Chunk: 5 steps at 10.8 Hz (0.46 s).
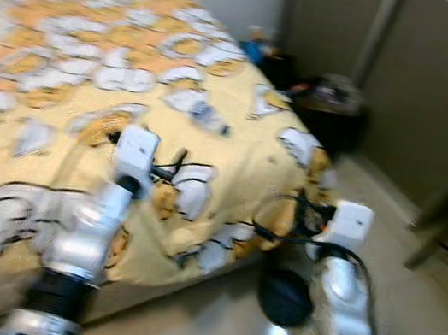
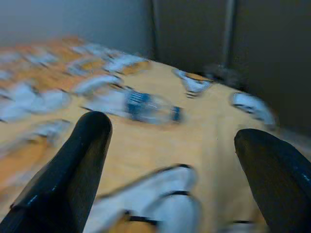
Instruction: Clean up the room
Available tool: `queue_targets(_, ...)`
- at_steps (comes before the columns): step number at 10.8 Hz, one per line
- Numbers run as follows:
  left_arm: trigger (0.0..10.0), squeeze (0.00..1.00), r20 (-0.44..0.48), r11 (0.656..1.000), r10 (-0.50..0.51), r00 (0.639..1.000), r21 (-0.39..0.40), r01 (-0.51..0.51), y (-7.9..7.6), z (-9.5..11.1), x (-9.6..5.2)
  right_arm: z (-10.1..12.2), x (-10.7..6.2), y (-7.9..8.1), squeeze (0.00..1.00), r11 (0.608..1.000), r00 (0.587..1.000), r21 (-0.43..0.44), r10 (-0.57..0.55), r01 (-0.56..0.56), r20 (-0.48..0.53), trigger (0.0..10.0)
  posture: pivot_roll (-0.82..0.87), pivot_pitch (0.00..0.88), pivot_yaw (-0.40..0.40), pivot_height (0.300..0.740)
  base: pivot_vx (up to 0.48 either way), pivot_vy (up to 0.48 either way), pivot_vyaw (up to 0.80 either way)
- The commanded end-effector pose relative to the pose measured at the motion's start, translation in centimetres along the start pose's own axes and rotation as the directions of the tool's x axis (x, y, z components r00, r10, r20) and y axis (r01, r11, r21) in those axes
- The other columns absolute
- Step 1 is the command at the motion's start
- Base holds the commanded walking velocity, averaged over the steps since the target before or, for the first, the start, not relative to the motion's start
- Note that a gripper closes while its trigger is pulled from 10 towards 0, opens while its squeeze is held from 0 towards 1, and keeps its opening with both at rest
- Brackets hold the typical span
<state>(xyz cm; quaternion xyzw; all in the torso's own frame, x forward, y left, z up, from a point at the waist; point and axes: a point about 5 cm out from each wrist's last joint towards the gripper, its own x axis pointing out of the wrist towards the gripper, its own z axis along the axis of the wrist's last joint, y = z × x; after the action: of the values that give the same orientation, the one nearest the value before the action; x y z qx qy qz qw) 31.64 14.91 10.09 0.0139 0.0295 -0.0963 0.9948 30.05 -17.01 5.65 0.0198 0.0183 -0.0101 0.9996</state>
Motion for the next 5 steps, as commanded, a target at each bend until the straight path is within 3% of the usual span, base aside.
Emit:
queue_targets(1, 10.0, 0.0, 0.022, 1.0, 0.003, 1.0, -0.001, -0.003, -0.3, 0.4, 0.2, 0.8, 0.3, 0.1, 0.0, 1.0, 1.0, -0.023, 0.017, -0.017, 0.023, 10.0, -0.04, 0.0, 0.078, 0.74, 0.0, 0.0, 0.0)
queue_targets(2, 10.0, 0.0, 0.042, 0.998, -0.038, 0.998, -0.049, 0.04, -1.6, 0.4, 0.2, 1.1, 0.3, -0.5, 0.0, 0.998, 0.999, -0.056, 0.003, -0.001, 0.036, 10.0, -0.06, 0.0, 0.072, 0.74, 0.0, 0.0, 0.0)
queue_targets(5, 10.0, 0.0, 0.035, 0.997, 0.018, 0.999, -0.08, -0.015, -1.3, 0.4, 1.3, 2.1, 0.1, -0.2, 0.0, 0.999, 0.998, -0.045, 0.011, -0.008, 0.068, 10.0, -0.1, 0.0, 0.081, 0.74, 0.435, 0.0, 0.0)
